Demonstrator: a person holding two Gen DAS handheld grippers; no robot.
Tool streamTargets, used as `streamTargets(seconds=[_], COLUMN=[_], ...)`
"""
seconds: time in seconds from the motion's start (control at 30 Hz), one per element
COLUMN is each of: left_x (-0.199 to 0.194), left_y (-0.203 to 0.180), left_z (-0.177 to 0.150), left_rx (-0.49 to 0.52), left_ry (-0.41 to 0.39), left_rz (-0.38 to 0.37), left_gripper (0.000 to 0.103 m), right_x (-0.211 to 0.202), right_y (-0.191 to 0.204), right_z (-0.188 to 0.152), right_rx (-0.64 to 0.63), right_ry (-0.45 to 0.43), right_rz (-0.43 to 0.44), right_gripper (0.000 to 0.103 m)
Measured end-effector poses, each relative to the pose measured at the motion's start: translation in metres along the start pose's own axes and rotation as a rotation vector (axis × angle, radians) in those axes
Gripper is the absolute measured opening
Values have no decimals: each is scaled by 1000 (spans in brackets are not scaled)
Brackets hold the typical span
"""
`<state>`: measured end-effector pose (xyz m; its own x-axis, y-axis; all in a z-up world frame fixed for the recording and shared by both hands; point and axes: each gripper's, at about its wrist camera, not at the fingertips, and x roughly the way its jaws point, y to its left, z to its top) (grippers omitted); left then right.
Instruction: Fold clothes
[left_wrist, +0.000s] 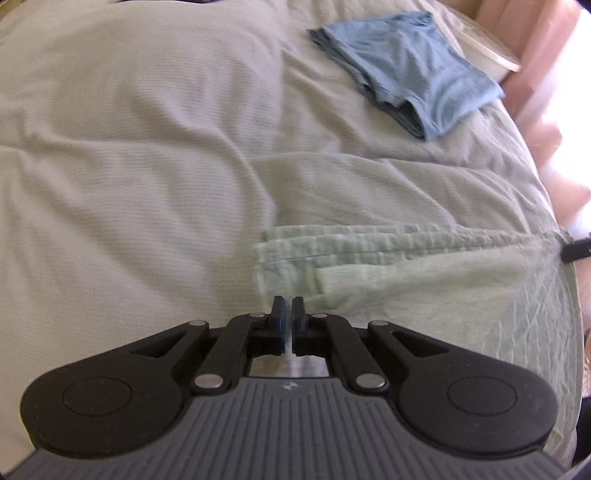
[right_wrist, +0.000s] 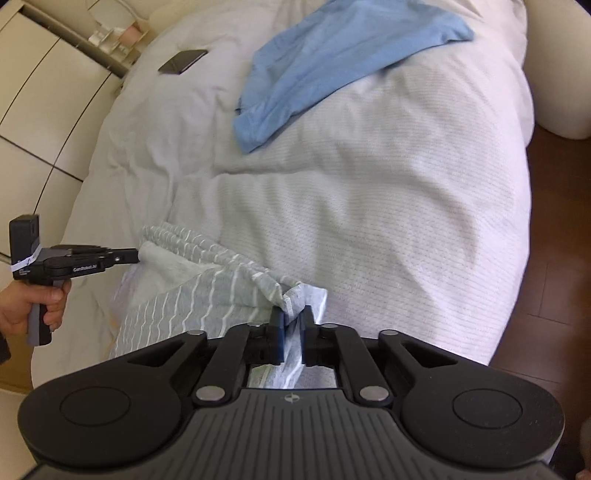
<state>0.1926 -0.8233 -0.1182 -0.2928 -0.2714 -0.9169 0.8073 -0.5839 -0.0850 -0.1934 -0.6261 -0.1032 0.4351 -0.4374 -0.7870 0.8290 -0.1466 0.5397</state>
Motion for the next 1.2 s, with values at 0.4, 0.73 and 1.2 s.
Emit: streamTargets(seconds=[0.4,0.73,1.2], left_x=[8,21,36], left_y=[-43,-39,-8], left_z=[7,12,17], left_rx=[95,69,-13], left_ry=[-14,-36,-12], left_rz=[-126,-33,31], left_gripper=[5,6,16], right_x=[3,-5,3], right_y=[8,-14,4], right_z=[3,-7,-4], right_rx=[1,19,16], right_ry=[-24,-20,-46], right_rz=[8,-83,23], right_gripper=[18,10,44])
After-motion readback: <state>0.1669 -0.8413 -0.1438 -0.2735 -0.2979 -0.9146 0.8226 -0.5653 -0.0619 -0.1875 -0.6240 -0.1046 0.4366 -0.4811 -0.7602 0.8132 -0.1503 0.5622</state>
